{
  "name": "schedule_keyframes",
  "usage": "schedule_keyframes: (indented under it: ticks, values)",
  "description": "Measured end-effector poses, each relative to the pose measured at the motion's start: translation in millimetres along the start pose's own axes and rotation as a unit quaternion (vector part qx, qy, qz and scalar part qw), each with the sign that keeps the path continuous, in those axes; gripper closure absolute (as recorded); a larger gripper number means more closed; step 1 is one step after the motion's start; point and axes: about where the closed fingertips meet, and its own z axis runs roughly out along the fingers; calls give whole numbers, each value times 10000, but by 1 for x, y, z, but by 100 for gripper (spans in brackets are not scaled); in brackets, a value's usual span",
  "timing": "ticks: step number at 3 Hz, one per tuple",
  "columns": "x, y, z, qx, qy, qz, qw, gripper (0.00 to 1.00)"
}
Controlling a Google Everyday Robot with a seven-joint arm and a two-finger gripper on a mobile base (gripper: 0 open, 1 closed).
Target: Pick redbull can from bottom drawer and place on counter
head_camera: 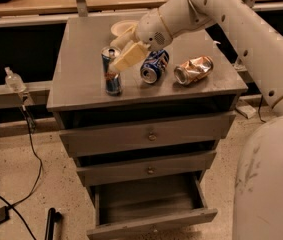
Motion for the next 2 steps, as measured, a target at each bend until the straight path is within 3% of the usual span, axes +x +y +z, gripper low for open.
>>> schedule_keyframes:
  ticks: [1, 2]
  values:
    - [0, 0, 2, -16, -3, -1, 10000, 0]
    - [0, 0, 2, -17, -3, -1, 10000, 0]
